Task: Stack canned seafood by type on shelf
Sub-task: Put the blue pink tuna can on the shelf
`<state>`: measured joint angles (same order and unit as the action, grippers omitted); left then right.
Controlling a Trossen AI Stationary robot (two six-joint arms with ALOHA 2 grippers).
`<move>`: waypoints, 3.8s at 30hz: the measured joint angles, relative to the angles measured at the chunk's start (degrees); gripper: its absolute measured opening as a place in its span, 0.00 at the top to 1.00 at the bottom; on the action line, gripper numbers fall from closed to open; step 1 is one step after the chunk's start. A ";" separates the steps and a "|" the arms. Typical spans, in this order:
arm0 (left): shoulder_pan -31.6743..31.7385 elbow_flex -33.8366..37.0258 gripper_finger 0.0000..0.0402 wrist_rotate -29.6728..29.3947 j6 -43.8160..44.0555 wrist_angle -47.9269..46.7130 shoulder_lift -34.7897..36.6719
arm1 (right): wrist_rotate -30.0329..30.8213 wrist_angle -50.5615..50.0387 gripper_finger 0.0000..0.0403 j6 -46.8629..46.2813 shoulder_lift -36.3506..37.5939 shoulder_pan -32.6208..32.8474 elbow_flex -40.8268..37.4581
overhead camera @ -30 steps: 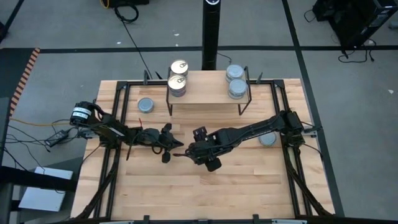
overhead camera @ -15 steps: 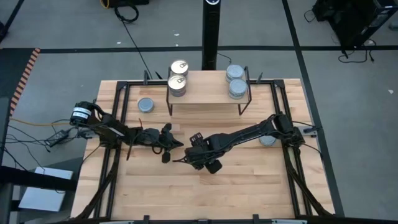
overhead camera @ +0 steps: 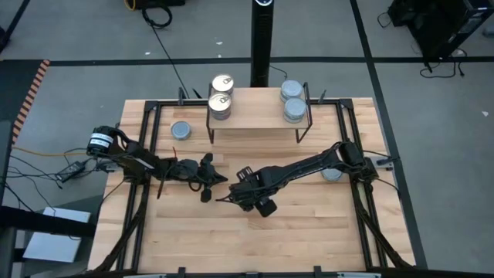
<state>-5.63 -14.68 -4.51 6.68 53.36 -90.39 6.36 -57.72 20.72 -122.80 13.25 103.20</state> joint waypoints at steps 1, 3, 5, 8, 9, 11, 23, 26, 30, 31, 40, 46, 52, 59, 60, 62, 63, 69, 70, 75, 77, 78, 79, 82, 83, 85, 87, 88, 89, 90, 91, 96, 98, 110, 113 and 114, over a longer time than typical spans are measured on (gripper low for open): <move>0.00 0.00 0.98 -0.01 0.00 0.00 0.00 | -0.16 -0.14 0.31 -0.20 0.00 -0.07 -0.23; 0.00 0.00 0.98 0.00 0.00 0.00 0.00 | -0.23 -0.10 0.33 -0.58 0.00 -0.16 -0.61; 0.00 0.00 0.98 0.00 0.00 0.00 0.00 | -0.23 -0.11 0.35 -0.60 0.00 -0.26 -0.83; 0.00 0.00 0.98 0.00 0.00 -0.04 0.00 | -0.23 -0.08 0.38 -0.60 0.00 -0.26 -0.88; 0.00 0.00 0.98 0.00 0.02 -0.02 0.00 | -0.21 -0.08 0.40 -0.61 0.00 -0.26 -0.88; 0.00 0.01 0.98 0.00 0.01 -0.04 0.00 | -0.13 -0.12 0.42 -0.89 0.00 -0.28 -0.88; 0.00 0.00 0.98 0.00 0.02 -0.05 0.00 | -0.08 0.04 0.43 -1.06 0.00 -0.27 -0.88; 0.00 0.00 0.98 0.00 -0.26 -0.17 0.00 | -0.10 0.30 0.44 -1.06 0.00 -0.28 -0.88; 0.00 0.00 0.98 0.00 -0.48 -0.17 0.00 | -0.09 0.65 0.46 -1.06 0.00 -0.26 -0.88; 0.00 0.00 0.98 0.00 -0.50 -0.16 0.00 | -0.10 0.64 0.46 -1.06 0.00 -0.26 -0.88; 0.00 0.00 0.98 0.00 -0.48 -0.15 0.00 | -0.11 0.80 0.45 -1.02 0.00 -0.26 -0.88; 0.00 0.00 0.98 -0.01 -0.48 -0.20 0.00 | -0.12 1.41 0.46 -1.04 0.00 -0.28 -0.88; 0.00 0.00 0.98 -0.02 -0.47 -0.26 0.00 | -0.08 1.56 0.46 -0.74 0.00 -0.28 -0.88; 0.00 0.00 0.98 -0.02 -0.46 -0.26 0.00 | 3.33 0.73 0.46 -0.54 0.01 0.17 -0.88; 0.00 0.00 0.98 -0.02 -0.46 -0.26 0.00 | 4.79 0.33 0.46 -0.38 0.02 0.38 -0.88; 0.00 0.00 0.98 -0.02 -0.46 -0.26 0.00 | 8.20 -1.21 0.46 -0.14 0.02 0.84 -0.40; -0.01 0.00 0.98 -0.02 -0.46 -0.26 0.00 | 9.78 -2.33 0.47 -0.17 0.02 1.05 0.03; 0.00 0.00 0.98 -0.02 -0.46 -0.39 0.00 | 20.50 -6.62 0.46 -1.47 0.12 2.17 4.11; -0.02 0.00 0.98 -0.02 -0.46 -0.43 0.00 | 22.36 -7.12 0.47 -1.60 0.13 2.28 4.88; -0.01 0.00 0.98 -0.02 -0.44 -0.46 0.00 | 34.19 -11.17 0.47 -3.97 0.13 2.57 9.61; 0.00 0.00 0.98 -0.02 -0.44 -0.46 0.00 | 40.29 -12.47 0.46 -5.42 0.13 2.45 11.72; -0.01 0.00 0.98 -0.02 -0.44 -0.48 0.00 | 43.70 -13.58 0.46 -6.37 0.13 2.41 12.95; -0.01 0.00 0.98 -0.02 -0.44 -0.50 0.00 | 46.95 -14.64 0.46 -7.41 0.13 2.35 14.10; -0.02 0.00 0.98 -0.02 -0.44 -0.52 0.00 | 54.93 -17.34 0.46 -11.82 0.24 1.97 17.48; -0.01 0.00 0.98 -0.02 -0.44 -0.52 0.00 | 57.06 -18.59 0.47 -13.76 0.24 1.72 18.39; 0.00 0.00 0.98 -0.02 -0.43 -0.52 0.00 | 59.77 -20.98 0.47 -18.04 0.24 1.09 19.72; 0.00 0.00 0.98 -0.02 -0.32 -0.55 0.00 | 60.38 -23.19 0.46 -22.71 0.24 0.22 20.34; 0.00 0.00 0.98 -0.02 -0.19 -0.57 0.00 | 60.33 -24.42 0.46 -24.95 0.24 -0.32 20.37; 0.00 0.00 0.98 -0.02 -0.04 -0.57 0.00 | 60.33 -25.74 0.46 -27.03 0.24 -0.94 20.37; 0.00 0.02 0.98 -0.02 -0.04 -0.57 0.00 | 60.33 -27.05 0.46 -28.85 0.24 -1.60 20.37; -0.02 0.01 0.98 -0.02 -0.04 -0.57 0.00 | 60.35 -28.20 0.46 -30.34 0.24 -2.21 20.37; 0.00 0.00 0.98 -0.02 -0.04 -0.57 0.00 | 63.13 -28.37 0.47 -31.30 0.26 -5.85 18.85; 0.00 0.00 0.98 -0.02 -0.02 -0.57 0.00 | 63.17 -26.05 0.46 -29.80 0.31 -7.64 17.82; 0.00 0.00 0.98 -0.02 -0.02 -0.57 0.00 | 53.09 0.15 0.45 -9.38 0.17 -18.11 10.65; 0.00 0.00 0.98 -0.02 0.00 -0.59 0.00 | 49.55 3.74 0.45 -6.26 0.17 -19.64 10.05; 0.00 0.00 0.98 -0.02 0.00 -0.61 0.00 | 48.87 4.85 0.45 -5.48 0.17 -19.99 9.86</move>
<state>-5.63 -14.68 -4.54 6.68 52.75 -90.39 55.23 -52.87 15.25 -122.63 -6.74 113.06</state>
